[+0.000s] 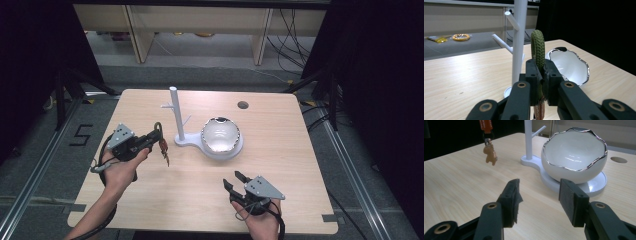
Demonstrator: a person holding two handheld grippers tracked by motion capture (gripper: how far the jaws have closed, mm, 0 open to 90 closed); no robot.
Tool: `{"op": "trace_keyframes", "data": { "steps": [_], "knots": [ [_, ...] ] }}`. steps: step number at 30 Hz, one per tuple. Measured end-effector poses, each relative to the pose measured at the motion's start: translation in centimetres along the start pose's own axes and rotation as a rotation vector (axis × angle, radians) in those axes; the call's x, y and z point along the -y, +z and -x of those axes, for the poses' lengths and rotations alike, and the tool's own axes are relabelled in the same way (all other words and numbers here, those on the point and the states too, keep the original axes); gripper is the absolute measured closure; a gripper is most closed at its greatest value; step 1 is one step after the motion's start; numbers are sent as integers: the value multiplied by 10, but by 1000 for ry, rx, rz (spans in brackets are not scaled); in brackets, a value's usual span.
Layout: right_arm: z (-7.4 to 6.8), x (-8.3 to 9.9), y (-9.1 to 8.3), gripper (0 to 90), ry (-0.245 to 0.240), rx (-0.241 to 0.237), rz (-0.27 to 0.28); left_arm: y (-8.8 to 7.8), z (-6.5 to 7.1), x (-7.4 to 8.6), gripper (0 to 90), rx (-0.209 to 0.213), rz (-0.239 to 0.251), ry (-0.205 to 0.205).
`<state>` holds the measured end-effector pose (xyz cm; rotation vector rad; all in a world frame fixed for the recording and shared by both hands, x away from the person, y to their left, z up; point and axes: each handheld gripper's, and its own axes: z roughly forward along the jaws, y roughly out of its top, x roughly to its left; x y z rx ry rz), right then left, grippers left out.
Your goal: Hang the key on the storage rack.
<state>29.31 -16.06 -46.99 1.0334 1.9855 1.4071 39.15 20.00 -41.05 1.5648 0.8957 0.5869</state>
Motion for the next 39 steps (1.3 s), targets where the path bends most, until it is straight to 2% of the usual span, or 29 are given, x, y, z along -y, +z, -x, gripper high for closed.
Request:
{"op": "trace_keyframes", "data": {
  "steps": [2,3,4,5,6,10,11,12,13,14,15,16,21,22,24,27,29,30,31,34,36,38,39],
  "knots": [
    [0,0,0,518,5,-4,-1,3,-3,0,833,0,8,16],
    [-1,0,1,518,14,-15,5,2,-2,0,833,-14,-6,-8],
    [1,-1,0,518,1,-8,2,4,-4,0,833,-8,2,14],
    [1,-1,0,518,2,-3,15,5,-5,0,833,-7,6,9],
    [1,-1,1,518,3,-3,16,4,-4,0,833,-26,-11,-8],
    [2,-2,-3,518,8,7,-4,8,-6,0,833,-42,-15,-15],
    [3,-1,-3,518,6,5,-2,9,-7,-1,833,-43,-15,-5],
    [4,-1,-2,518,-27,17,16,9,-7,-1,833,-47,-17,-6],
    [5,-1,-2,518,-34,15,15,11,-7,-2,832,-50,-13,-14],
    [2,0,-3,518,9,12,-2,12,-8,-3,833,-55,-18,-11],
    [2,1,-1,518,18,-1,13,12,-8,-3,833,-56,-18,-11],
    [3,1,0,517,2,-4,14,14,-8,-3,833,-63,-21,-16],
    [2,1,-2,517,10,2,-2,18,-11,-4,833,-75,-24,-22],
    [4,1,-2,517,-11,15,5,19,-12,-4,832,-79,-28,-22],
    [3,0,-3,517,14,8,-9,21,-12,-5,832,-82,-28,-24],
    [4,0,-3,517,5,10,-6,24,-14,-6,832,-92,-31,-20],
    [4,1,-2,517,10,-9,5,26,-14,-7,832,-96,-31,-22],
    [4,0,-3,517,2,6,-5,27,-15,-7,832,-99,-31,-22],
    [3,0,-3,516,16,8,-11,28,-15,-7,832,-101,-32,-23],
    [3,1,-3,516,12,8,-11,30,-17,-8,832,-109,-33,-25],
    [2,1,-3,516,30,11,-13,31,-18,-9,832,-115,-37,-24],
    [4,2,-1,516,1,3,7,33,-19,-10,831,-120,-40,-22],
    [4,2,0,516,5,-5,7,35,-20,-11,832,-123,-38,-25]
  ]
}}
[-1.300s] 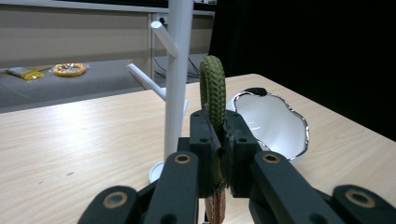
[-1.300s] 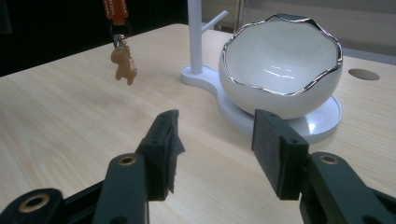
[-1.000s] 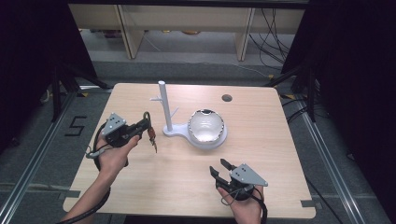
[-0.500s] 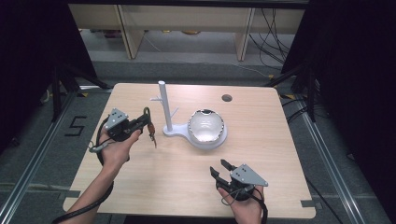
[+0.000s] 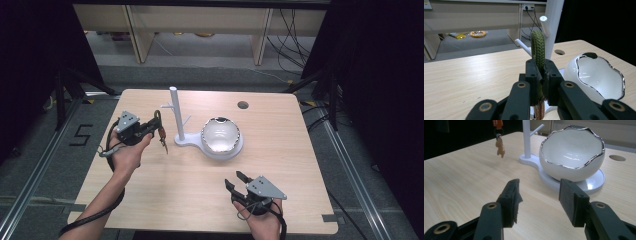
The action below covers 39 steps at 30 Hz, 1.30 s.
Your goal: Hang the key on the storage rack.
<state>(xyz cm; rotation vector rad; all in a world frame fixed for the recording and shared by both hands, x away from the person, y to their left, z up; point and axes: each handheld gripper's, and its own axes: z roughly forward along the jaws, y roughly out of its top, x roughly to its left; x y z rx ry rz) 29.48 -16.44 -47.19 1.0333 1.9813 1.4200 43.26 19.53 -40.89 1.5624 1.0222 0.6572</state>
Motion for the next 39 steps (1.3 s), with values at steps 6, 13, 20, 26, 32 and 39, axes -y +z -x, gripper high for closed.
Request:
{"op": "trace_keyframes", "data": {
  "steps": [6,13,20,26,32,39],
  "knots": [
    [0,0,0,515,3,0,-10,5,-1,-5,832,-11,1,6],
    [1,0,-1,515,5,-4,-4,10,-1,-9,831,-20,-1,5],
    [2,0,-3,515,5,16,-23,11,-1,-13,831,-27,2,14],
    [1,1,-1,515,10,2,-15,13,3,-17,831,-27,12,22],
    [1,2,-3,516,14,13,-14,13,7,-19,831,-27,13,39],
    [4,1,-3,516,-27,17,-8,13,11,-22,831,-34,15,55]
  ]
}}
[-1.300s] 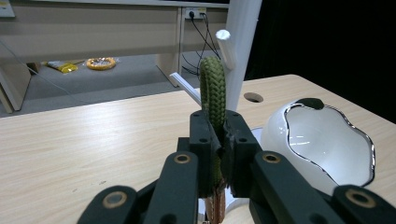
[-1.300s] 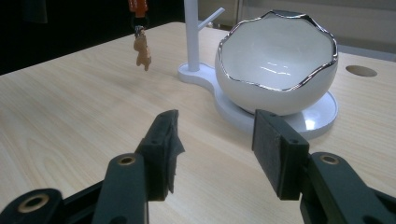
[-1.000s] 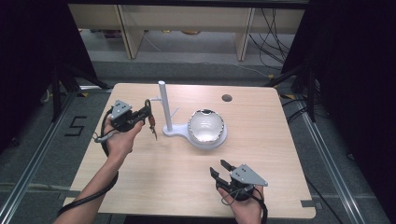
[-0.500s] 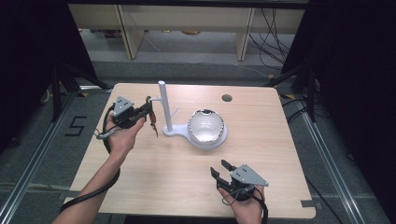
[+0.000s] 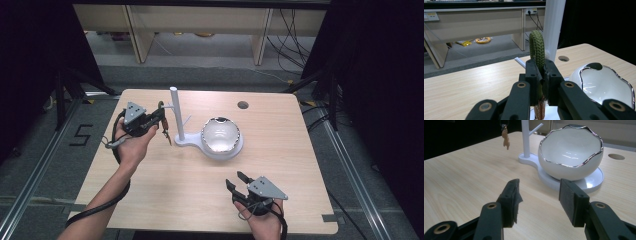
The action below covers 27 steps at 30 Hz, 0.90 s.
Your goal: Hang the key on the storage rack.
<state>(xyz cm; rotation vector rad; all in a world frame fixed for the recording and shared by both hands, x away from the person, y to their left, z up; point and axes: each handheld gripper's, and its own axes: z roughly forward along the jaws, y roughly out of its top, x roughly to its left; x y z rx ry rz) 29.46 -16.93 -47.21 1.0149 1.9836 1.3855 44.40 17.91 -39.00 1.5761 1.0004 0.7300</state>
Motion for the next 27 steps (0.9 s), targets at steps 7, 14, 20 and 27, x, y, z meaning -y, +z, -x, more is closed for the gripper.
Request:
{"op": "trace_keyframes", "data": {
  "steps": [7,14,20,27],
  "knots": [
    [-2,0,-1,517,47,-7,-16,0,3,0,831,-4,-5,25],
    [-1,1,-1,516,39,-5,-18,3,8,1,832,-3,0,42],
    [-1,1,-1,516,39,-1,-18,6,12,3,833,3,-8,48],
    [-1,1,-1,516,43,0,-16,12,13,6,833,6,-16,46]
  ]
}}
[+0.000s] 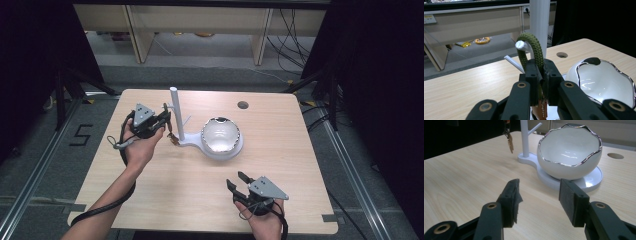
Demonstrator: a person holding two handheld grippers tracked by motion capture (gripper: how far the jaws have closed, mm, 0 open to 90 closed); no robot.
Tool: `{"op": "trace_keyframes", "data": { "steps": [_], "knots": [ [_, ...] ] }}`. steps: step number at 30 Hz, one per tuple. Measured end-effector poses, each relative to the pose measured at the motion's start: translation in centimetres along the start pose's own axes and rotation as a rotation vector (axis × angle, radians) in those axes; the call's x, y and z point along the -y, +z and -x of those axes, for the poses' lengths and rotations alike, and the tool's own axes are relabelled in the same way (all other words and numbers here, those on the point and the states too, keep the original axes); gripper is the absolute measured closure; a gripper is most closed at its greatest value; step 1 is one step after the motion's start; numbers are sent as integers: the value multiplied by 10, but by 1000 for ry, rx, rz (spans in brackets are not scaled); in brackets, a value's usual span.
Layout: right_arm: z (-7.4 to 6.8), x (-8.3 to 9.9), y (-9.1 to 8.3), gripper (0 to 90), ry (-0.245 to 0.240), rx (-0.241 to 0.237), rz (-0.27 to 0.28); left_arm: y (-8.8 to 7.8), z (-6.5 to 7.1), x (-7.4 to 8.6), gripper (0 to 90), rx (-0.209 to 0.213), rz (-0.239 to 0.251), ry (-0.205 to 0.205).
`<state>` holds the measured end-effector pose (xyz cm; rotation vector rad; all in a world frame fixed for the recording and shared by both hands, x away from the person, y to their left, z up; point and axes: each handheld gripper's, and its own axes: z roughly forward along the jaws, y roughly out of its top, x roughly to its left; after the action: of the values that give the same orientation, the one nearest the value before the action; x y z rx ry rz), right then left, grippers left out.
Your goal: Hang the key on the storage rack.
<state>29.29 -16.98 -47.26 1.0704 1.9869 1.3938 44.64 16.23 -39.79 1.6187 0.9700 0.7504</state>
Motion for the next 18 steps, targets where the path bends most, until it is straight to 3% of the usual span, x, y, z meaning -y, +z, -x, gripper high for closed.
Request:
{"op": "trace_keyframes", "data": {
  "steps": [5,9,15,18],
  "knots": [
    [-1,1,0,516,20,-3,-2,4,0,3,831,4,-3,3],
    [1,1,1,516,-16,-3,10,7,1,4,829,8,0,6],
    [0,3,0,516,12,-2,-12,10,1,6,821,16,2,14],
    [0,4,2,516,15,-7,9,12,3,7,815,19,2,12]
  ]
}}
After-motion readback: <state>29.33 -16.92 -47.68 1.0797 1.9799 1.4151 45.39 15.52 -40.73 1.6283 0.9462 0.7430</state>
